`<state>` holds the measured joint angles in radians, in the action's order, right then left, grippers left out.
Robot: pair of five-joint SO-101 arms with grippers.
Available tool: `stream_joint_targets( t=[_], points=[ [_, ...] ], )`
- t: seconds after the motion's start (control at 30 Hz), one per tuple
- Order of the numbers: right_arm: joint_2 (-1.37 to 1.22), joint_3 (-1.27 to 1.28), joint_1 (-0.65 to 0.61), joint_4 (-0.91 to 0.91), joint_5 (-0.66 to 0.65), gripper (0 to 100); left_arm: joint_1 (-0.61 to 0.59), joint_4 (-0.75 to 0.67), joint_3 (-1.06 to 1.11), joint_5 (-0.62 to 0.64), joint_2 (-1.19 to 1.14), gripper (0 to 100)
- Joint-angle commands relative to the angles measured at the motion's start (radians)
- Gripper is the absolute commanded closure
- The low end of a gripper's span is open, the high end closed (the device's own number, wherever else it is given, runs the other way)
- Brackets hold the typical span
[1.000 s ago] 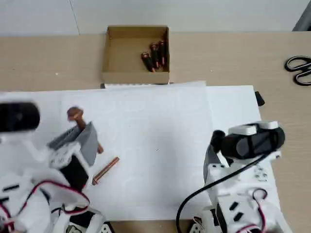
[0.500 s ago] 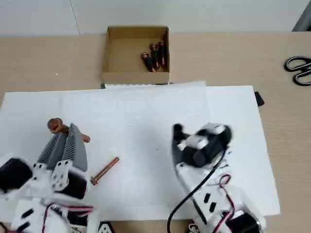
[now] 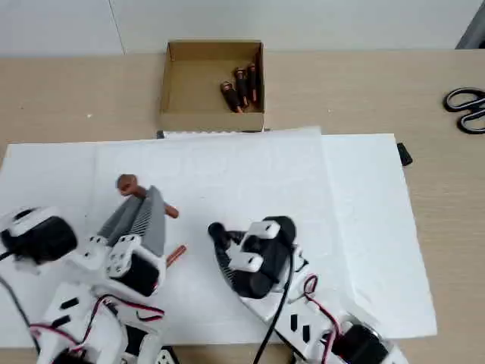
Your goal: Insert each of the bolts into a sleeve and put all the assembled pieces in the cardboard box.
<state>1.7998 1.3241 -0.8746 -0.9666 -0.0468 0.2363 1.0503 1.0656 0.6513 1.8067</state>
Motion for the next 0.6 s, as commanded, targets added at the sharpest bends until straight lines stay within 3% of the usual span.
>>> stream_joint_targets(
  t=[0.0, 0.2, 0.57],
  points=[
    [0.008, 0.006, -0.019, 0.03, -0.009, 99.7, 0.052, -0.071, 0.025, 0.015, 0.009, 99],
    [0.008, 0.014, -0.019, 0.03, -0.009, 99.7, 0.155, -0.091, 0.042, 0.015, 0.009, 99],
    [0.008, 0.008, -0.015, 0.064, -0.011, 99.7, 0.239, -0.031, 0.039, 0.009, 0.008, 99]
  ],
)
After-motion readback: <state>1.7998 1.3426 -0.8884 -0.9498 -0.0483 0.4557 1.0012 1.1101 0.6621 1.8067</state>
